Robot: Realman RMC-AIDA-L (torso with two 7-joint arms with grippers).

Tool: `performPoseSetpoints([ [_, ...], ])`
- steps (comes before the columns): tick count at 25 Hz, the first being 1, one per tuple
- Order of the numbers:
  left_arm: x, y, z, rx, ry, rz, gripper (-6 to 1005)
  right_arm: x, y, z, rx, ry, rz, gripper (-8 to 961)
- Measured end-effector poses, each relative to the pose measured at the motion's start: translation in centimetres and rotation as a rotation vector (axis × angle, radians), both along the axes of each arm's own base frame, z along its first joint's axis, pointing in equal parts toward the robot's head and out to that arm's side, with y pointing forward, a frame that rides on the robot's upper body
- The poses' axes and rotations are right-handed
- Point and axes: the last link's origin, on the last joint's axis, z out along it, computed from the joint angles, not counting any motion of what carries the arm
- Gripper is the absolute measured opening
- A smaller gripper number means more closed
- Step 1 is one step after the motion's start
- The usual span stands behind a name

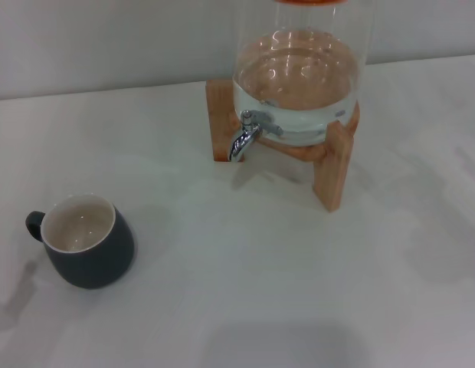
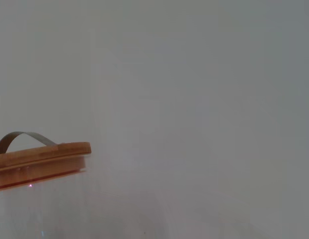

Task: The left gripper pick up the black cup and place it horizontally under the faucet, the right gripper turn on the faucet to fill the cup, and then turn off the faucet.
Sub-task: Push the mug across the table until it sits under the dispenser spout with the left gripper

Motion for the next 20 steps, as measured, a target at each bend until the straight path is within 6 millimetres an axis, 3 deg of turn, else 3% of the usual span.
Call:
performPoseSetpoints([
  [20,-1.6,1.9,-1.8,-0.113,0.087,0.126,866,0.2,-0.6,-0.4,-0.003,0.012,-0.008,692],
])
